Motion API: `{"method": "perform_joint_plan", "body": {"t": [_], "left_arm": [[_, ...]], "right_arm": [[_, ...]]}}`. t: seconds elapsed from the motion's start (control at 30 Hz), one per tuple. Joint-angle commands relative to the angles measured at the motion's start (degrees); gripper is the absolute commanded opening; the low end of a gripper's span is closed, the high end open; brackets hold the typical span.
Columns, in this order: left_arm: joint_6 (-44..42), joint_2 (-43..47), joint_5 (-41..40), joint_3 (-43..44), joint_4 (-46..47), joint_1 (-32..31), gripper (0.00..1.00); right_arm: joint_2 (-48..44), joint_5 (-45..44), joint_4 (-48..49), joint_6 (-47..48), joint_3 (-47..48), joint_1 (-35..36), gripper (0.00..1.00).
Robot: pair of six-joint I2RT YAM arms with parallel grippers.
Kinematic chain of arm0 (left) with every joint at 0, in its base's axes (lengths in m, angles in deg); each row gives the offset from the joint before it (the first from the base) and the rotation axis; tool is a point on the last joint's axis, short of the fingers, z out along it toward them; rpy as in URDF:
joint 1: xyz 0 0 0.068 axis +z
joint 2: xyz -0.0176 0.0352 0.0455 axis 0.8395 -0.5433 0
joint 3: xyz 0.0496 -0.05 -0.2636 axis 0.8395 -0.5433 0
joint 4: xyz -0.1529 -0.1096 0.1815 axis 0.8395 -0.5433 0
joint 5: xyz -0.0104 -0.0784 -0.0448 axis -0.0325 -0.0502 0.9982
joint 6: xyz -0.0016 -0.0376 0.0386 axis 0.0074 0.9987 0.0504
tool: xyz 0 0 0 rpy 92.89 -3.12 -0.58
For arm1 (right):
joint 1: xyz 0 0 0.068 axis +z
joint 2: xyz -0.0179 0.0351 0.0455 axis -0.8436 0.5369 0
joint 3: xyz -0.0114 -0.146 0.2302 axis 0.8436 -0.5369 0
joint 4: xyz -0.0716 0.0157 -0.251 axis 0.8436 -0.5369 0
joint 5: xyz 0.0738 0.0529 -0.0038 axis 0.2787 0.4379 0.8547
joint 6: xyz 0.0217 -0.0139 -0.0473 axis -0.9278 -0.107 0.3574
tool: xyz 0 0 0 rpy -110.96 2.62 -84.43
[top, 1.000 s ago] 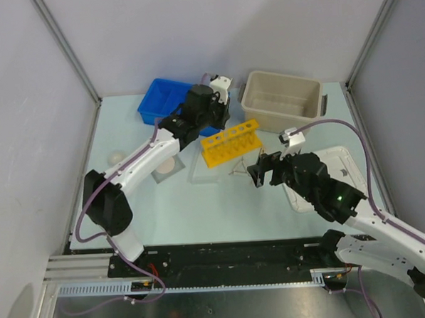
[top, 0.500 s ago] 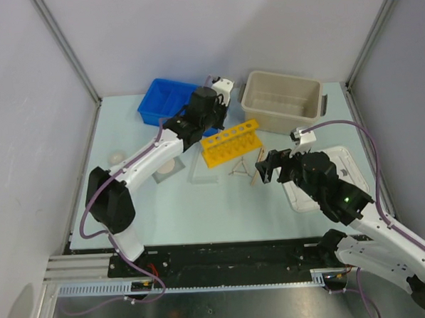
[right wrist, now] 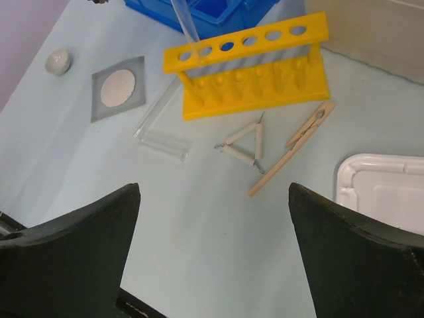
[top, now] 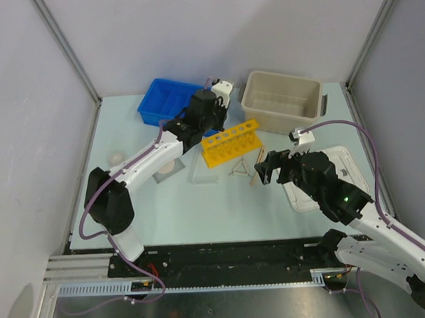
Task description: Organize the chemistry lab equipment
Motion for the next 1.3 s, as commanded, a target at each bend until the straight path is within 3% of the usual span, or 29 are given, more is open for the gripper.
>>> {"method": "perform_joint_plan", "body": {"t": [0.0,0.6,1.27], "left_arm": [[1.11,2.98,1.09,-0.97,0.54,-0.45,0.18],[3.03,4.53,1.02,-4.65,1.31,-0.42,0.18],[3.18,6.37,1.80,-2.69,1.55,-0.54,0.20]], "right_arm": [[-0.13,0.48,0.44,-0.97,-0.12,-0.20,0.99],[-0.93,1.23,0.96,-1.37,-1.31,-0.19,0.99],[-0.92,1.35,1.33,-1.19,-1.30,-0.21,0.99]]}}
